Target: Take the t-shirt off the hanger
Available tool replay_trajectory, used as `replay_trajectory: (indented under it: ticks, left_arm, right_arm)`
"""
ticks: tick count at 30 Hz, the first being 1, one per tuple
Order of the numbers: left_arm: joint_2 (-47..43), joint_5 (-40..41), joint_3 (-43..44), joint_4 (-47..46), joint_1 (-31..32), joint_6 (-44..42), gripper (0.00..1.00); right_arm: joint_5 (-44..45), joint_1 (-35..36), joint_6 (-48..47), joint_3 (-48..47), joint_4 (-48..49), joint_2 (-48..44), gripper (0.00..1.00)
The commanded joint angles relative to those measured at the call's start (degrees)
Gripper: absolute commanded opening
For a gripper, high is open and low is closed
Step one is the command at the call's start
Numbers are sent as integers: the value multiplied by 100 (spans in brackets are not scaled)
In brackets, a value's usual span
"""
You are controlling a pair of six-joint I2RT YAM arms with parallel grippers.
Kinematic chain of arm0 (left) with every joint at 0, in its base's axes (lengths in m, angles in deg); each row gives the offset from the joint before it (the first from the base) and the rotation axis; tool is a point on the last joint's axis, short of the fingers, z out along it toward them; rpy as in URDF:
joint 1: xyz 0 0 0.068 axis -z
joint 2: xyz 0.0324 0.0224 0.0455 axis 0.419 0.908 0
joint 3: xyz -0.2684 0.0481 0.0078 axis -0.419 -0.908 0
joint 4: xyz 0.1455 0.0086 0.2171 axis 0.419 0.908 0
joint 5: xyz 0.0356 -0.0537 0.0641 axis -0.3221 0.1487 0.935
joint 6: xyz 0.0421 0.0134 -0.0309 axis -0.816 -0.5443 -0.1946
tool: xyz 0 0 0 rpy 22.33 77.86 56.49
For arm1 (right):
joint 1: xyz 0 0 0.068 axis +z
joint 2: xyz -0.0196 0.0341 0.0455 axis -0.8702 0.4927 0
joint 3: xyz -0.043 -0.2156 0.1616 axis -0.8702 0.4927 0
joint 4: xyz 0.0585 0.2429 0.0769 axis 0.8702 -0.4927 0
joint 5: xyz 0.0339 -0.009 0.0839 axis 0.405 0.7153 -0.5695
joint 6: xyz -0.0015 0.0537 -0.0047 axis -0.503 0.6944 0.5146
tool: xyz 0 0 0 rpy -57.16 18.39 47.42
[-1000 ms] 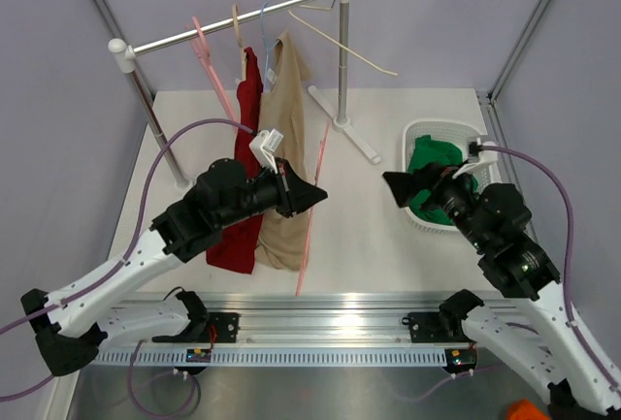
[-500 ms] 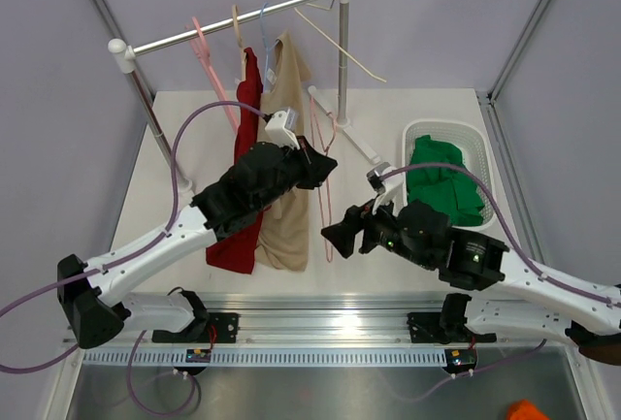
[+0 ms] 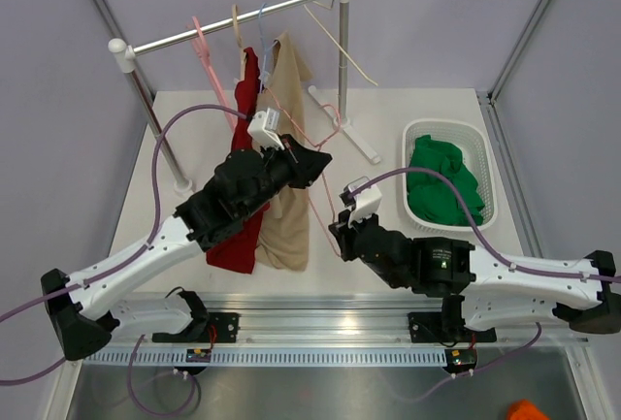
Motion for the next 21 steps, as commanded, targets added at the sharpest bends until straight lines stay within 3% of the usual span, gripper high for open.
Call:
replay_trajectory:
  ticks: [1, 2, 3, 6, 11, 21]
  left_arm:
    - [-252, 115, -84, -388, -17, -152, 20]
    - [-322, 45, -119, -379, -17, -248, 36]
    - [-384, -43, -145, -249, -17, -293, 69]
    - [-674, -262, -154, 155, -17, -433, 99]
    - [-1366, -667, -23, 894, -17, -705, 99]
    - [-3396, -405, -769, 2186, -17, -1813, 99]
  right_arm:
    - [673, 175, 139, -525, -347, -141, 0]
    - [673, 184, 174, -595, -496, -132, 0]
    - [699, 184, 270, -683, -881, -89, 0]
    - [831, 175, 394, -1114, -1578, 86, 0]
    - [1174, -43, 404, -1817, -2431, 640, 0]
    - [-100, -1642, -1126, -2300, -753, 1396, 0]
